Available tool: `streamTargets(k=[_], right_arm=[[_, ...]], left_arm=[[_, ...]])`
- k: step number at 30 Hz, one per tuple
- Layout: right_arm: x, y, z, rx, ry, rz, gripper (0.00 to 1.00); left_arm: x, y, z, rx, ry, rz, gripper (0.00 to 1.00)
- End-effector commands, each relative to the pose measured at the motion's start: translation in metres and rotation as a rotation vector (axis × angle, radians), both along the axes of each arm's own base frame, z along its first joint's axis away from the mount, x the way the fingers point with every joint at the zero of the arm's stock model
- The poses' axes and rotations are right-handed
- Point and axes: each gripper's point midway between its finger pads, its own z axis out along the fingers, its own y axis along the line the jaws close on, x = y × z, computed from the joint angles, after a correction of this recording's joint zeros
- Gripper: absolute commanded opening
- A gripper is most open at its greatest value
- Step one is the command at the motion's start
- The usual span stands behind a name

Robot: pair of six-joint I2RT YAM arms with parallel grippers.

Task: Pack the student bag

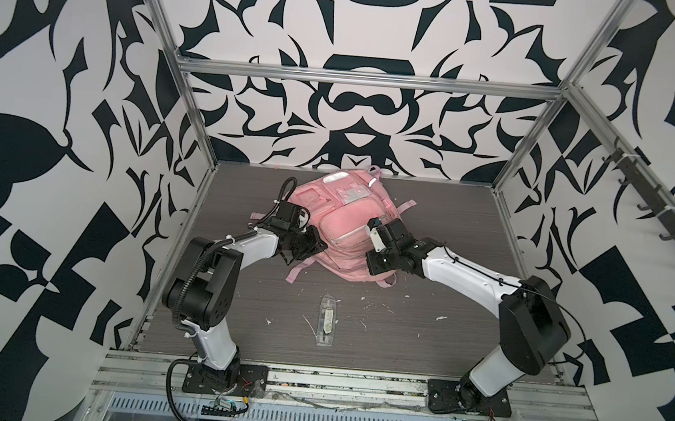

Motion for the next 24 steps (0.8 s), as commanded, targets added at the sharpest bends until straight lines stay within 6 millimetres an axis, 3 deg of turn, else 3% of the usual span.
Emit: streamTargets(k=[1, 7, 15, 18, 20, 24], right_arm=[[-0.01, -0.016, 0.0, -0.042, 0.02, -0.008, 0.0], [-0.016, -0.004, -0.001, 0.002, 0.036, 0.002, 0.0], [-0.035, 0.035, -0.001, 0.015, 0.035, 0.087, 0.0], [-0.044, 0.057, 0.0, 0.033, 0.037, 0.129, 0.0], [-0.049, 0.073, -0.002, 0.045, 0.048, 0.156, 0.0], [-0.052, 0.097, -0.001, 0.049, 0.041, 0.191, 0.0]], left_arm=[[0.012, 0.026, 0.001, 0.068, -0.028, 0.068, 0.02], [0.023, 0.024, 0.003, 0.069, -0.032, 0.071, 0.02], [0.065, 0.027, 0.02, 0.06, -0.068, 0.11, 0.03], [0.081, 0.026, 0.023, 0.055, -0.067, 0.116, 0.12], [0.089, 0.022, 0.025, 0.038, -0.062, 0.104, 0.24], [0.089, 0.016, 0.024, 0.022, -0.051, 0.076, 0.34]])
